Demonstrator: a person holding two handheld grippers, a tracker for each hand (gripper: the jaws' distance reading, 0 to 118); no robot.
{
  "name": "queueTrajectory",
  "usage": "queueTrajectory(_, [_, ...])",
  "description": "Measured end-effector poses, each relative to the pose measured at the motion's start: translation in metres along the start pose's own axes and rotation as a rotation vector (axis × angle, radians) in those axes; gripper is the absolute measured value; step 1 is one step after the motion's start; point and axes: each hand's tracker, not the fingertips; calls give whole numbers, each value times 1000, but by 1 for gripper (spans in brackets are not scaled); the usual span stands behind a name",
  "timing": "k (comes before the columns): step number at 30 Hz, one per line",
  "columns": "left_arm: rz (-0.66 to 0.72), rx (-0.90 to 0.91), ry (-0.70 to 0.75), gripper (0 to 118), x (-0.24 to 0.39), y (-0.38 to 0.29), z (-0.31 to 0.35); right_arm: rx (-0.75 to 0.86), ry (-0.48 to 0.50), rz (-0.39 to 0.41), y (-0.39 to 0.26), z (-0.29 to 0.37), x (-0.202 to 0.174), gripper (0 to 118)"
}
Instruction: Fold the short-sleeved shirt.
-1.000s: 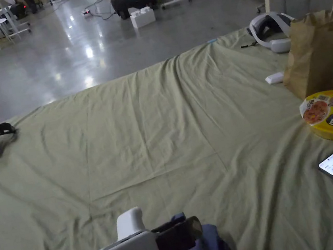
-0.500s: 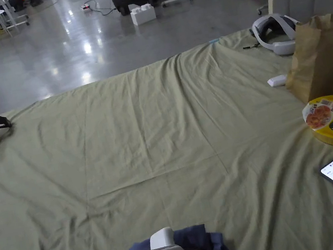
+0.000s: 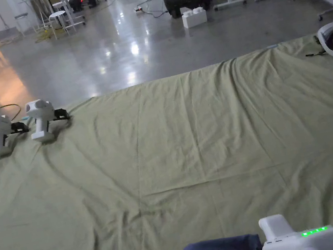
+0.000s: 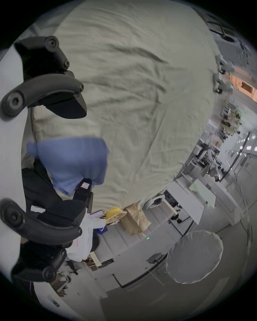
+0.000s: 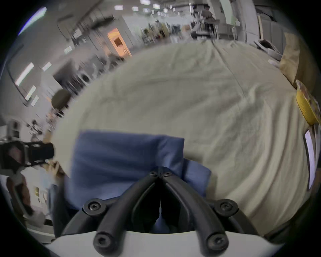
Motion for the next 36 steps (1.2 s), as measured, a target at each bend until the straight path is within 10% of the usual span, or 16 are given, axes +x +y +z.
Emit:
queueTrajectory(3, [91,-64,-25,107,-22,-5,-27,-6,20,-107,0,6,7,3])
queueTrajectory(10, [200,-151,-128,105,-27,-24,-101,22,-75,41,-11,0,-13,3])
queueTrajectory(15, [80,-142,-52,50,-6,-17,-109,35,-17,-66,-12,2,0,3])
queueTrajectory(23, [319,-8,-236,47,-43,24,-28,149,162,-135,-30,67,3,3])
queueTrajectory(31, [226,106,301,47,-202,131,155,133,197,-280,-75,86,20,3])
queueTrajectory(36, [325,80,447,49,-266,157,162,95,189,-308,-81,79,22,3])
